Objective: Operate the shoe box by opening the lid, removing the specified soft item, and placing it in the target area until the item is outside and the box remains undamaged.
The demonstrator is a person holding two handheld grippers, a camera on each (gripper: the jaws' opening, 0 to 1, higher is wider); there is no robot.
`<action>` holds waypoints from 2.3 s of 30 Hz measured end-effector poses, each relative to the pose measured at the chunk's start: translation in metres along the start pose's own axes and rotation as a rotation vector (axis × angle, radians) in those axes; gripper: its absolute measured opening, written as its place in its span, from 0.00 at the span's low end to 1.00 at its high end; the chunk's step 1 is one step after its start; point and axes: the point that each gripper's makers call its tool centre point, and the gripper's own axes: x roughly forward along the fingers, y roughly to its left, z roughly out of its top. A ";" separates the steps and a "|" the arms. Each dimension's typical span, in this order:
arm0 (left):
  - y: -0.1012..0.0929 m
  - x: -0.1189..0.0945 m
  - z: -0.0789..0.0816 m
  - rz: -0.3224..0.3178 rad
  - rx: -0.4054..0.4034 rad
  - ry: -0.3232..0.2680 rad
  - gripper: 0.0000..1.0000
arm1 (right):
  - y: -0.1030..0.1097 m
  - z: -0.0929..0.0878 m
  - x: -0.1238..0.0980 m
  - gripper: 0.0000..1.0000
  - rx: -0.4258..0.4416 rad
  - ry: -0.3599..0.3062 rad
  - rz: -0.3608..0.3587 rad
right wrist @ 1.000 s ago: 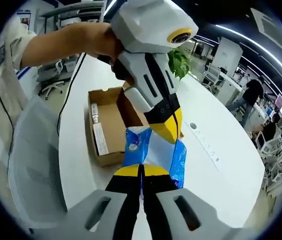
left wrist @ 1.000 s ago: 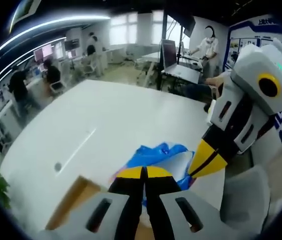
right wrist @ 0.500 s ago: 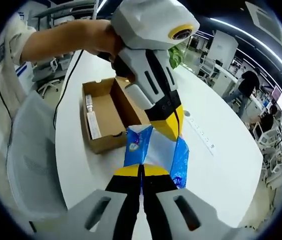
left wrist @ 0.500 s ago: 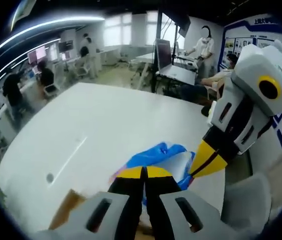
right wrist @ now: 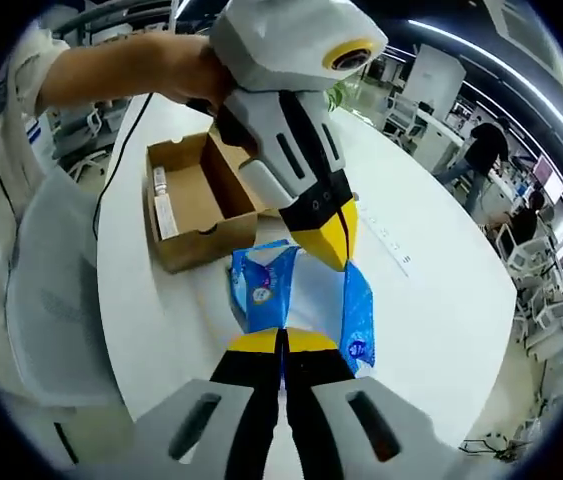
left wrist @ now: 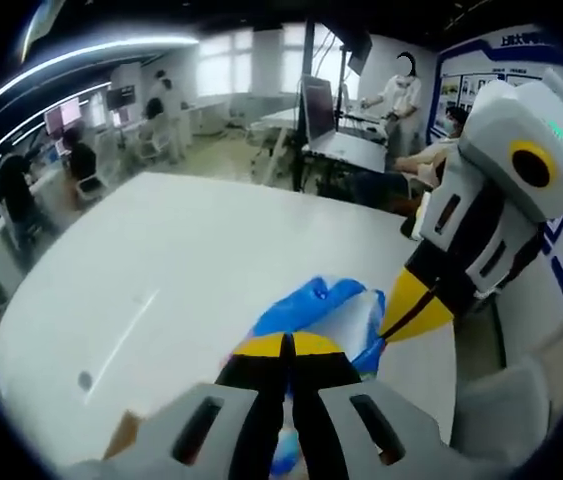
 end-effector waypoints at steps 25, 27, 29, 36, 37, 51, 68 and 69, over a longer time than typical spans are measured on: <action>-0.019 0.082 0.009 -0.123 0.045 0.022 0.00 | -0.051 -0.087 -0.007 0.00 -0.029 0.197 -0.093; -0.019 0.089 0.008 -0.132 0.047 0.025 0.00 | -0.052 -0.092 -0.005 0.00 -0.030 0.207 -0.098; -0.020 0.094 0.006 -0.136 0.045 0.026 0.00 | -0.054 -0.098 -0.003 0.00 -0.030 0.218 -0.101; -0.021 0.113 -0.001 -0.148 0.068 0.038 0.00 | -0.060 -0.117 0.010 0.00 -0.029 0.246 -0.115; -0.021 0.114 -0.003 -0.147 0.070 0.041 0.00 | -0.060 -0.119 0.012 0.00 -0.026 0.248 -0.114; -0.015 0.148 -0.027 -0.165 0.035 0.072 0.00 | -0.060 -0.149 0.039 0.00 -0.010 0.281 -0.126; -0.007 0.156 -0.035 -0.157 0.012 0.085 0.00 | -0.060 -0.147 0.049 0.00 0.015 0.252 -0.148; -0.008 0.156 -0.036 -0.160 0.007 0.085 0.00 | -0.060 -0.148 0.050 0.00 0.011 0.256 -0.148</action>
